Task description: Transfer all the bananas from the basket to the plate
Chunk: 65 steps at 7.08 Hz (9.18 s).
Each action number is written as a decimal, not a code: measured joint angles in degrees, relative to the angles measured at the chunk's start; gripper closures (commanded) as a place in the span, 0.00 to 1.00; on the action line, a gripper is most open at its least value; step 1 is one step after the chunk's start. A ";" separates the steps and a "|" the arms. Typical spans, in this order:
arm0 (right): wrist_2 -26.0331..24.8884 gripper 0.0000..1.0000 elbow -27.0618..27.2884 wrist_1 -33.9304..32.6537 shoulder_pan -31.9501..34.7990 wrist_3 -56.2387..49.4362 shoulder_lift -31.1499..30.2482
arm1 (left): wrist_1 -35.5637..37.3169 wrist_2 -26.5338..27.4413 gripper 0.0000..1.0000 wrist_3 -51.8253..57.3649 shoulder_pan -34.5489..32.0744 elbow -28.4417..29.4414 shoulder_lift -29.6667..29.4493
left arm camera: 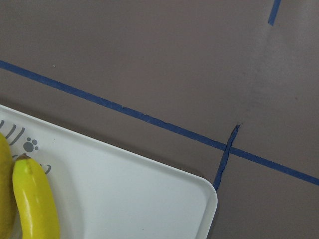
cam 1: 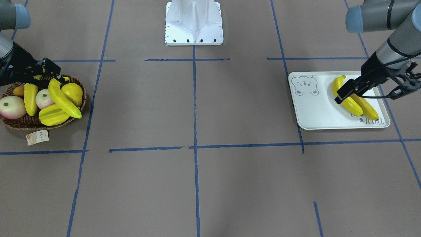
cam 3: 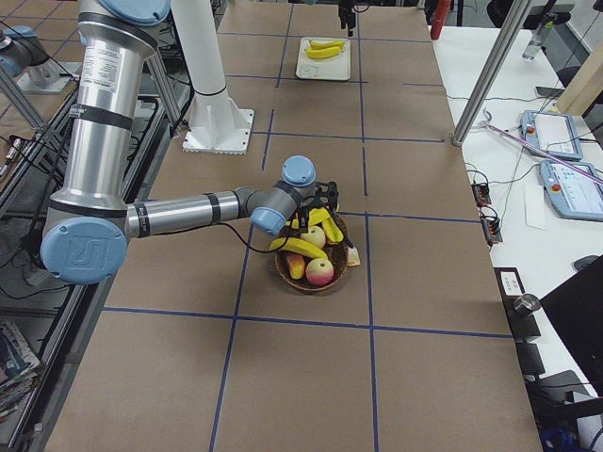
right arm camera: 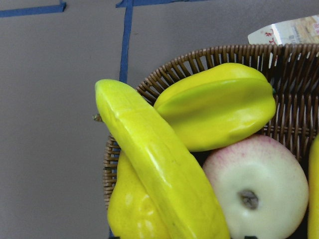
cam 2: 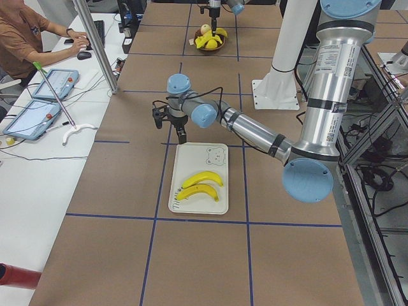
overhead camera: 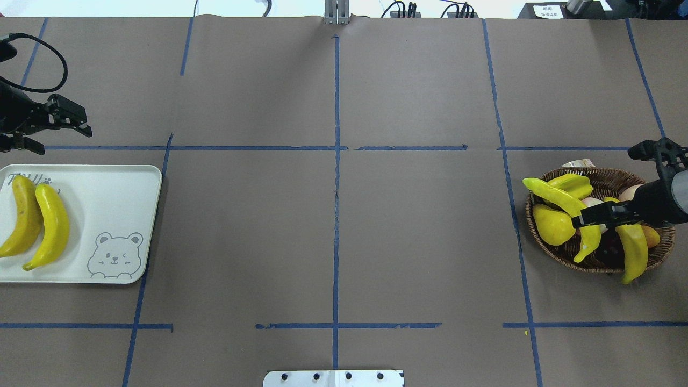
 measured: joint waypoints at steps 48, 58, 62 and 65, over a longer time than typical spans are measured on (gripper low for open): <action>-31.85 0.00 12.12 -44.21 -28.02 28.95 53.29 | -20.17 -0.40 1.00 -34.57 19.16 3.83 -20.63; -31.39 0.00 16.37 -44.23 -25.32 28.65 47.88 | -9.06 6.23 0.00 3.55 9.57 9.97 3.60; -30.44 0.00 17.48 -44.47 -24.05 28.54 46.08 | -9.20 7.97 0.00 3.53 9.34 8.22 3.71; -25.82 0.00 22.99 -44.64 -19.74 24.42 35.74 | -7.12 3.91 0.00 3.43 7.79 0.36 2.89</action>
